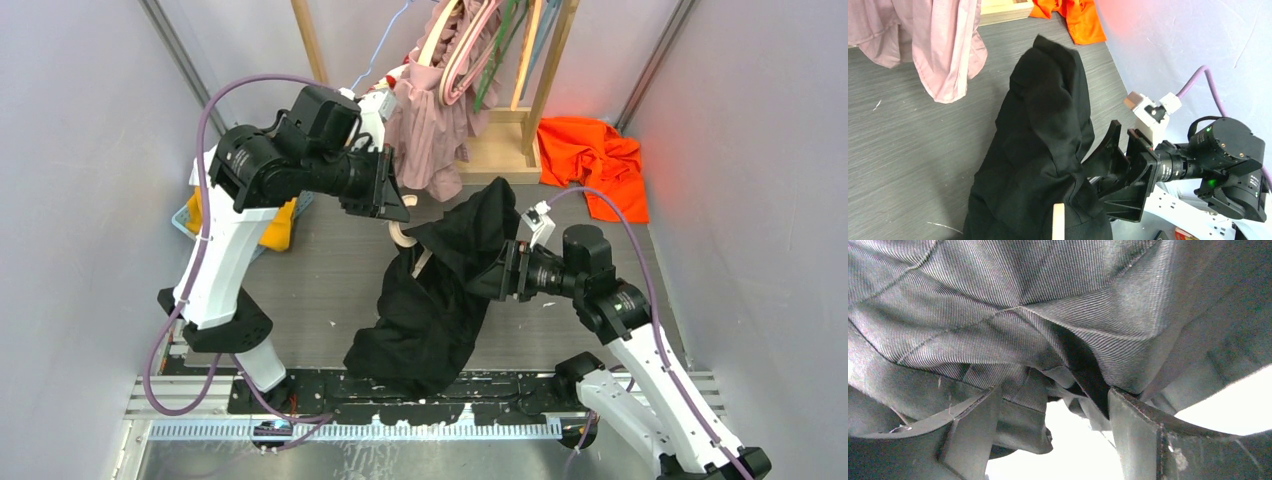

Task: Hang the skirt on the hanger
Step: Adjust the skirt on the hanger.

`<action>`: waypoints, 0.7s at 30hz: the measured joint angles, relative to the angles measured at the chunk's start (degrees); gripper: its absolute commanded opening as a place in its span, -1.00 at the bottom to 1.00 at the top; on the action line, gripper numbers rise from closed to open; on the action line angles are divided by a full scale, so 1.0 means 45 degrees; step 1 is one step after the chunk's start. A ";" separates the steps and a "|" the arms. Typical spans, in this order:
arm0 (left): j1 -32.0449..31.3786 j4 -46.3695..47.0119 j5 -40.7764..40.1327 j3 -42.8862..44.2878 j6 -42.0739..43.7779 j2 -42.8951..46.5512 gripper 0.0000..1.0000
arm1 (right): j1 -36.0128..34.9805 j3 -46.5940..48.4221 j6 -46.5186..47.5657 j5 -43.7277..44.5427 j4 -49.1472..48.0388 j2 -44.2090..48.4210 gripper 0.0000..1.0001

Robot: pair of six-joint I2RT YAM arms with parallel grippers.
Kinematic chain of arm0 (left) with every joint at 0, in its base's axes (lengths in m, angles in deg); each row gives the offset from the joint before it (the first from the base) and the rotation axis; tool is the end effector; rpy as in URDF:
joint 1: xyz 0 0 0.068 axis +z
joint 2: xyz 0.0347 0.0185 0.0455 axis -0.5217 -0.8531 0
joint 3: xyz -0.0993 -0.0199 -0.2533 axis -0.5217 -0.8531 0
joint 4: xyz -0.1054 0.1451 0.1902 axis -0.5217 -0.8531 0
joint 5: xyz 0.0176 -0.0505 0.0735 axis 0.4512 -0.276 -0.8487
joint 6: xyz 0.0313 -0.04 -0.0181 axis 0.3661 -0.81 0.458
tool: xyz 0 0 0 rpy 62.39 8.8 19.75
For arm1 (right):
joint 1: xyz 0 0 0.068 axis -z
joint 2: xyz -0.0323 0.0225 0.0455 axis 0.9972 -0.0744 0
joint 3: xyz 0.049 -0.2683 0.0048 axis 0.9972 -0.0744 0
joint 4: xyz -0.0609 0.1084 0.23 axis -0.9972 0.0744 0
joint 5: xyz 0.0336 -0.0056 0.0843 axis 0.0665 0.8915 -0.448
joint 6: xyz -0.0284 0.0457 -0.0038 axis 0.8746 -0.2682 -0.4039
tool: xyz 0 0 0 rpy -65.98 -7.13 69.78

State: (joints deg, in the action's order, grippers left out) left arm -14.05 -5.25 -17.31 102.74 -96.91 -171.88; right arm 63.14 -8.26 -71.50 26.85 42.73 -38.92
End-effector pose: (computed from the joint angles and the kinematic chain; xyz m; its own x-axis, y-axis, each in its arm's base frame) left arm 0.1743 -0.1886 0.5239 -0.8458 0.0798 -0.5274 0.4046 0.7405 -0.5367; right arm 0.1292 0.0765 0.3175 -0.7913 0.1636 -0.5892 -0.4263 0.5431 0.7234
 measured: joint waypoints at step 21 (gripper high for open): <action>0.0724 0.2647 -0.0724 -0.0631 -0.0743 0.0865 -0.83 | -0.0005 -0.2375 -0.2147 -0.1239 -0.0486 0.1292 0.54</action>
State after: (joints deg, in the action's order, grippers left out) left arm -10.79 6.66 -20.57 99.90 -100.25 -167.99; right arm 63.12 -18.94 -81.16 21.28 40.54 -33.11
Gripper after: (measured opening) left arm 0.094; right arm 0.834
